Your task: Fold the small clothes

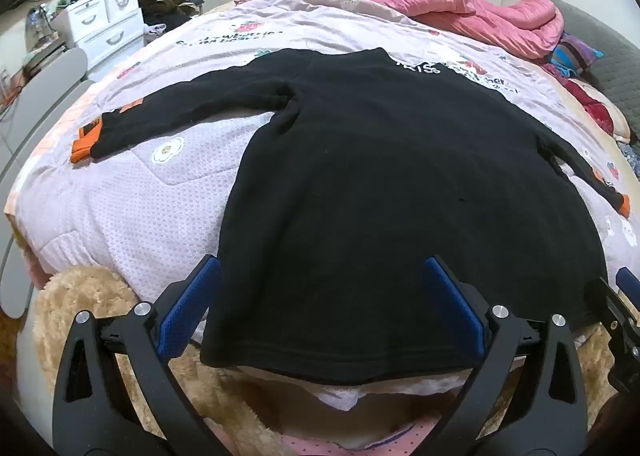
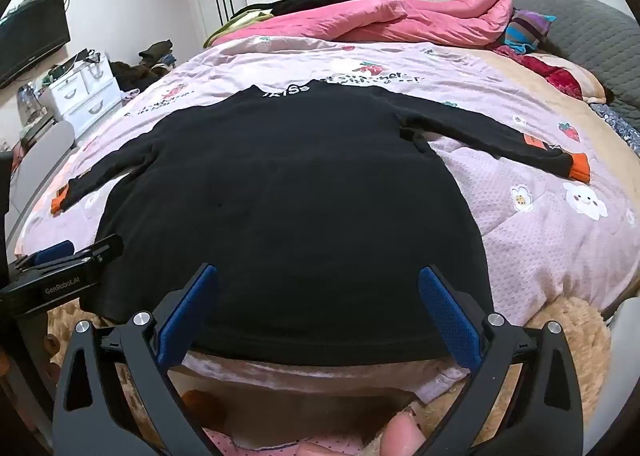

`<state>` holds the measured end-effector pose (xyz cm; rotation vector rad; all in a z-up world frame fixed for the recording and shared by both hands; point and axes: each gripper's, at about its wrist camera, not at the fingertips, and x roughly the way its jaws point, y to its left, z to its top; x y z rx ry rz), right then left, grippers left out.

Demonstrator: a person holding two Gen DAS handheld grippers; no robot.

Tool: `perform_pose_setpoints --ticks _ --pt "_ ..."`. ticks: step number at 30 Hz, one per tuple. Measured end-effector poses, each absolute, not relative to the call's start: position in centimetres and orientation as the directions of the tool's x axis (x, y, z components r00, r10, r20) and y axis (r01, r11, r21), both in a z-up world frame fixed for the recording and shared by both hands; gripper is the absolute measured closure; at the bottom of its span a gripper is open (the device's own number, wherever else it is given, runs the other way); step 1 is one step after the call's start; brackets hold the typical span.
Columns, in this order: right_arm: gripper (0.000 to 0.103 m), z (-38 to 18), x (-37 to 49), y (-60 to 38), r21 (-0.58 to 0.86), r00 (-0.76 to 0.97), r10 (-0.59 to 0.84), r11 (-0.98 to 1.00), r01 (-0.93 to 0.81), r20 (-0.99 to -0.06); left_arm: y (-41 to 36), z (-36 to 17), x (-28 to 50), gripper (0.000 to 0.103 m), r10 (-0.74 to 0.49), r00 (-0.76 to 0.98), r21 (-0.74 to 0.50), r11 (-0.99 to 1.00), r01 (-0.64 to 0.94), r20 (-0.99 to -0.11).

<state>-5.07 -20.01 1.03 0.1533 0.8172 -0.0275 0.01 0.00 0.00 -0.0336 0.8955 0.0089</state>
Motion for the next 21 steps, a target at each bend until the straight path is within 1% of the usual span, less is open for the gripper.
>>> perform_pose_setpoints --ticks 10,11,21 --pt "0.004 1.02 -4.98 -20.02 0.126 0.669 0.044 0.989 0.074 -0.742 -0.33 0.48 0.12 0.008 -0.007 0.619 -0.019 1.000 -0.012 -0.786" --pt "0.004 1.43 -5.35 -19.78 0.111 0.678 0.027 0.990 0.081 -0.735 -0.41 0.48 0.19 0.008 -0.012 0.616 -0.022 1.000 -0.009 -0.788" --pt "0.004 1.59 -5.97 -19.99 0.115 0.689 0.020 0.989 0.092 -0.724 -0.24 0.92 -0.57 0.008 -0.029 0.634 -0.044 0.999 -0.008 -0.772"
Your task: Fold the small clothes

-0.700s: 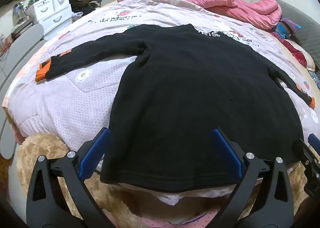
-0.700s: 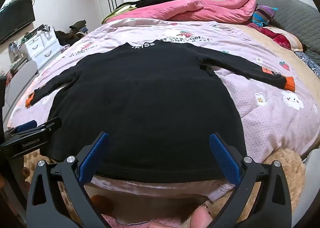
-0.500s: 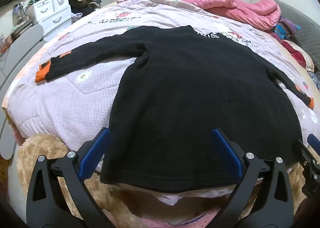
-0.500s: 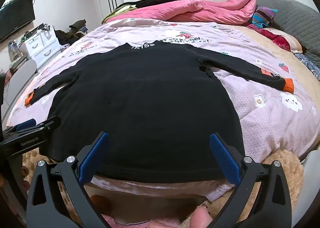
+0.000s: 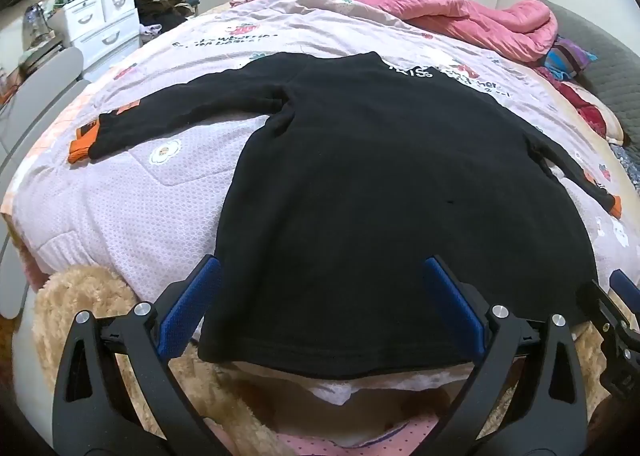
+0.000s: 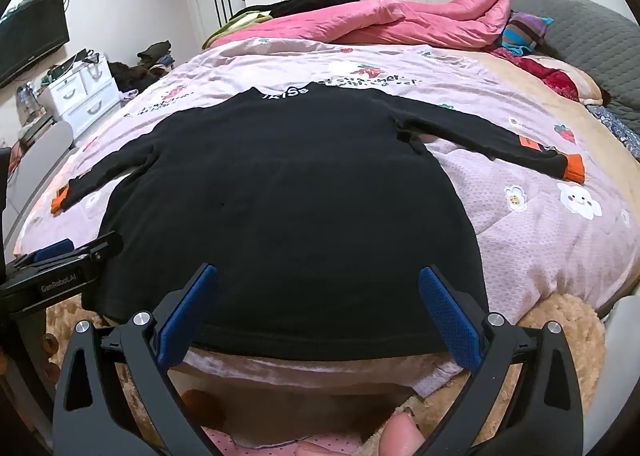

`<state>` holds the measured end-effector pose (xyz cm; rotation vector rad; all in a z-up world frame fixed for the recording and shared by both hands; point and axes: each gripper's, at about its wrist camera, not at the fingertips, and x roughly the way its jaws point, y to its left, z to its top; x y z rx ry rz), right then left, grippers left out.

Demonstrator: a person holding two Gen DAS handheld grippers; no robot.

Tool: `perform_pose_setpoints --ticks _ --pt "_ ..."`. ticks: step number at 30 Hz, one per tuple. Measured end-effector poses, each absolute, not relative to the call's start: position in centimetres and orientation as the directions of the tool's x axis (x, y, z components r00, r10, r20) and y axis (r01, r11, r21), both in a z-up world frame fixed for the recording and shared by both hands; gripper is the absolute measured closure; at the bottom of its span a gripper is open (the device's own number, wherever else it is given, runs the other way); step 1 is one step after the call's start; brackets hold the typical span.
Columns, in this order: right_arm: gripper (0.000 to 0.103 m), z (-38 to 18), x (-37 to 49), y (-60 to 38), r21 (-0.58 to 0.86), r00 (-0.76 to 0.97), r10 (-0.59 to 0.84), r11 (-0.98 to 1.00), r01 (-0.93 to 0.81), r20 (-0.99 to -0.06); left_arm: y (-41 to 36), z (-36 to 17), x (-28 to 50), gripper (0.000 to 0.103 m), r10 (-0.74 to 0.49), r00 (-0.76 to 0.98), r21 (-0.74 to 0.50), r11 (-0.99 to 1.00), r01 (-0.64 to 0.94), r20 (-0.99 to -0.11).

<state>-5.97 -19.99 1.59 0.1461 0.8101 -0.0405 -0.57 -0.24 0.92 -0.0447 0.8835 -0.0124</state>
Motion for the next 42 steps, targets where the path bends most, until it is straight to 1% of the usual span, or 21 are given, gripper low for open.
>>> perform_pose_setpoints --ticks 42 --pt "0.004 2.05 -6.48 -20.00 0.116 0.693 0.023 0.989 0.088 -0.720 0.04 1.34 -1.11 0.008 -0.030 0.643 -0.046 0.999 -0.008 -0.765"
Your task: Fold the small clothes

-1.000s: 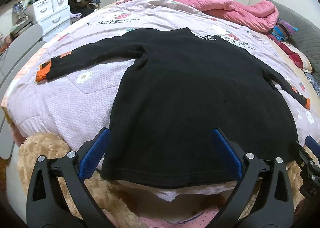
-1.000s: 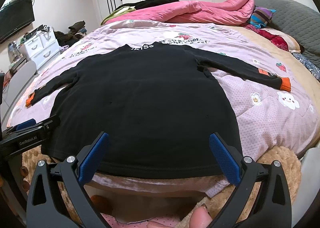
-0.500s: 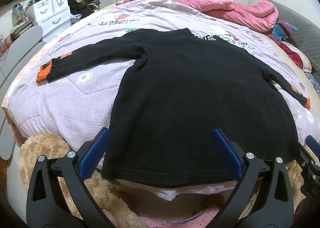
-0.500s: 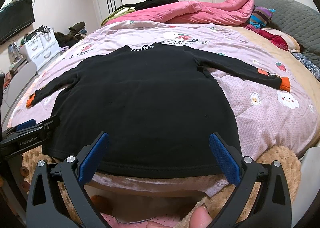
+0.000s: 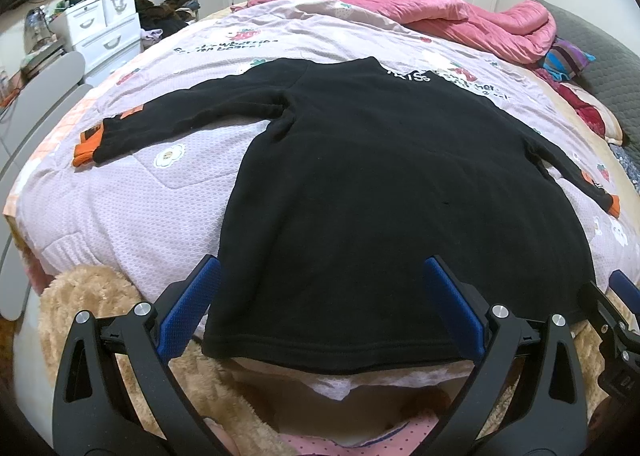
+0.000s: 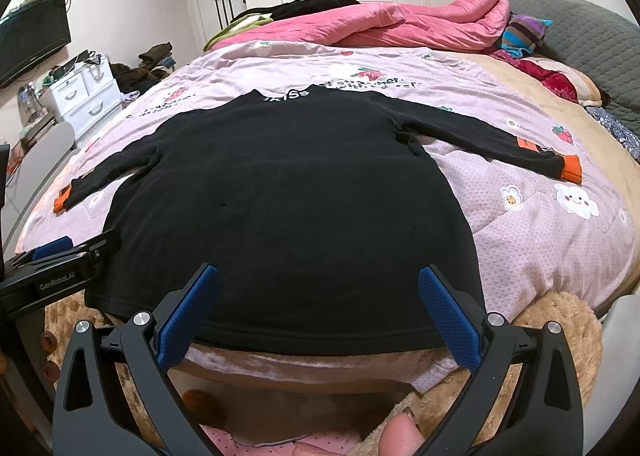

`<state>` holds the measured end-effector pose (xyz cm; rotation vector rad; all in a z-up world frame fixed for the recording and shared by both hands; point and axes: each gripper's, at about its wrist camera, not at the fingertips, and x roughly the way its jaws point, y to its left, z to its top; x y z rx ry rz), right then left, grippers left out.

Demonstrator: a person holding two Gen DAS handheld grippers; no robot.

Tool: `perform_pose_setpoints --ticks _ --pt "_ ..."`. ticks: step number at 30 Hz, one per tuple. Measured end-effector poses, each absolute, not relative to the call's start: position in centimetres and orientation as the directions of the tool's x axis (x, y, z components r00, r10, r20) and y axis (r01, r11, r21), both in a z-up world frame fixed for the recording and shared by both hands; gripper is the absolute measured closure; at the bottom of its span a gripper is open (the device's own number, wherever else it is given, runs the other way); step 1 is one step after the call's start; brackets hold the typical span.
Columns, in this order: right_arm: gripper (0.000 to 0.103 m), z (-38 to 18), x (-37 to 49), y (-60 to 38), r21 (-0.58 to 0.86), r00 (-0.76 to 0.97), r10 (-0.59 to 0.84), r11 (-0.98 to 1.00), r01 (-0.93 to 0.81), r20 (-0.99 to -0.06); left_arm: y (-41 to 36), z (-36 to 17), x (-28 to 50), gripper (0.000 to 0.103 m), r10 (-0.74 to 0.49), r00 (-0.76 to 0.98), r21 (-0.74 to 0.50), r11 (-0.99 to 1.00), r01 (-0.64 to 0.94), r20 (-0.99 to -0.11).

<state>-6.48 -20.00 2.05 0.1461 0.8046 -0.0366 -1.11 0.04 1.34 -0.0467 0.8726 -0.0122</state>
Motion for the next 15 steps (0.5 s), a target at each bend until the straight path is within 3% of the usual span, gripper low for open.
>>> perform_pose_setpoints --ticks 15 --pt "0.004 2.5 -5.3 -20.2 0.092 0.693 0.006 0.992 0.086 -0.721 -0.2 1.7 0.1 0.008 -0.035 0.648 -0.046 0.999 0.000 -0.761"
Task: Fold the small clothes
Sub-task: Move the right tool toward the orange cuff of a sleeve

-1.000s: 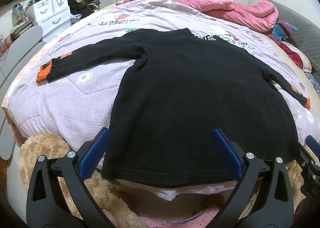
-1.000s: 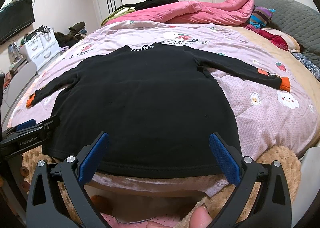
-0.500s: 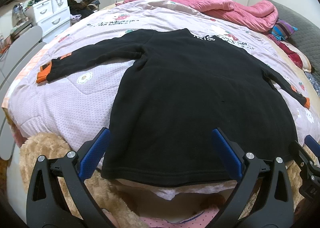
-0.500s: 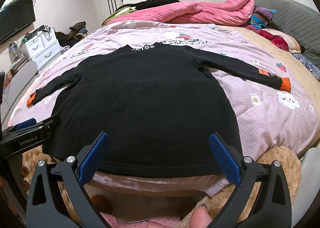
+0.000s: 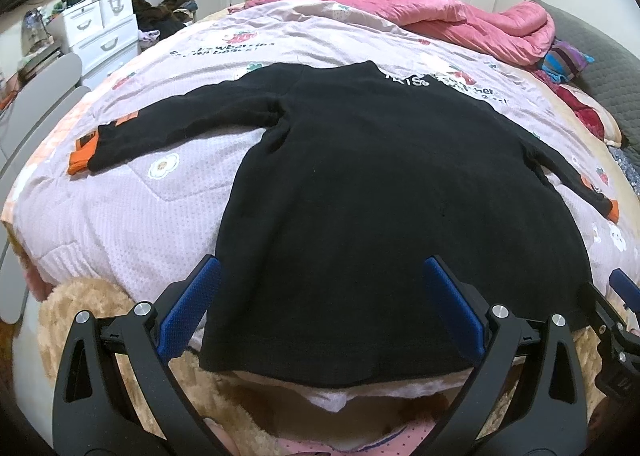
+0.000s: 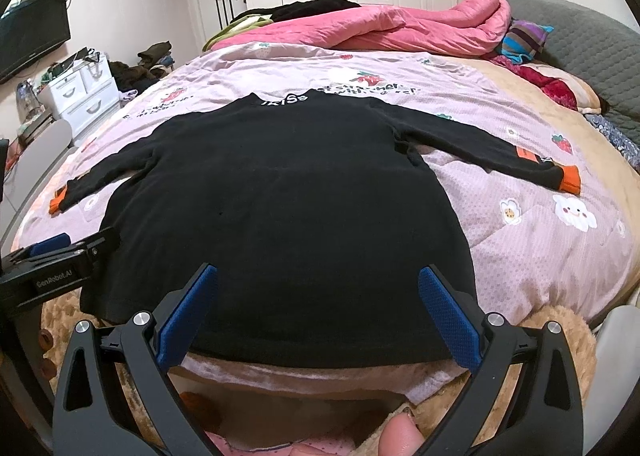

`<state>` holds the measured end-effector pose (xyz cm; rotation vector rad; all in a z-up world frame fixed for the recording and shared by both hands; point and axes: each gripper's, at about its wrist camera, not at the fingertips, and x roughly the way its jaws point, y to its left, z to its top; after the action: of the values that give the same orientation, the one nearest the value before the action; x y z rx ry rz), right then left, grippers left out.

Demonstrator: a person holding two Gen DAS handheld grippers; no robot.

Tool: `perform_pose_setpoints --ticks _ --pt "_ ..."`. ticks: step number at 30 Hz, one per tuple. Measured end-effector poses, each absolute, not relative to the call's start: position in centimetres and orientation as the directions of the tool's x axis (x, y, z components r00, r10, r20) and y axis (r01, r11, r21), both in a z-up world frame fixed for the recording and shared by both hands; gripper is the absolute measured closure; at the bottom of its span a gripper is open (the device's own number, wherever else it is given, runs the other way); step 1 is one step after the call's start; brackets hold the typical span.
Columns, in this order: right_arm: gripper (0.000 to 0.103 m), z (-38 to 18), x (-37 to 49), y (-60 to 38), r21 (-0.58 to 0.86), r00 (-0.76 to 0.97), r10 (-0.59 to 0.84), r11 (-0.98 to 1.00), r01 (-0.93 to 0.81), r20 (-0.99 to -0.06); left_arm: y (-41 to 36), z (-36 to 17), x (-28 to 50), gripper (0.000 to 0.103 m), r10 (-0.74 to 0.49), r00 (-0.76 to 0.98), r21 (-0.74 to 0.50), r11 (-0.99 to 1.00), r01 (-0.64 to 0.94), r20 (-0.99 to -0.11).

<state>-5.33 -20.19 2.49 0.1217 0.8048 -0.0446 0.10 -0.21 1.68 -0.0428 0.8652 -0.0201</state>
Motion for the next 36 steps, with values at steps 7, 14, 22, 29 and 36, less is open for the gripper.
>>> perform_pose_setpoints --ticks 7,14,22,29,36 --pt "0.004 2.7 -3.5 -20.9 0.114 0.686 0.028 0.990 0.081 -0.727 -0.3 2.0 1.9 0.008 -0.038 0.648 -0.050 0.999 -0.001 -0.761" --pt "0.004 2.9 -1.1 -21.1 0.116 0.680 0.040 0.991 0.067 -0.732 -1.1 2.1 4.2 0.008 -0.041 0.645 -0.049 0.999 0.006 -0.763" --pt "0.004 2.9 2.6 -22.7 0.112 0.665 0.025 0.990 0.089 -0.747 -2.3 1.5 8.2 0.008 -0.049 0.615 -0.051 0.999 0.015 -0.787" --pt "0.004 3.4 5.5 -24.8 0.104 0.673 -0.014 0.985 0.134 -0.739 -3.4 1.1 11.8 0.008 -0.065 0.592 -0.055 0.998 0.034 -0.804" --pt "0.004 3.9 7.9 -26.9 0.108 0.679 -0.050 0.976 0.188 -0.733 -3.9 0.6 14.7 0.008 -0.065 0.569 -0.053 0.998 0.038 -0.820"
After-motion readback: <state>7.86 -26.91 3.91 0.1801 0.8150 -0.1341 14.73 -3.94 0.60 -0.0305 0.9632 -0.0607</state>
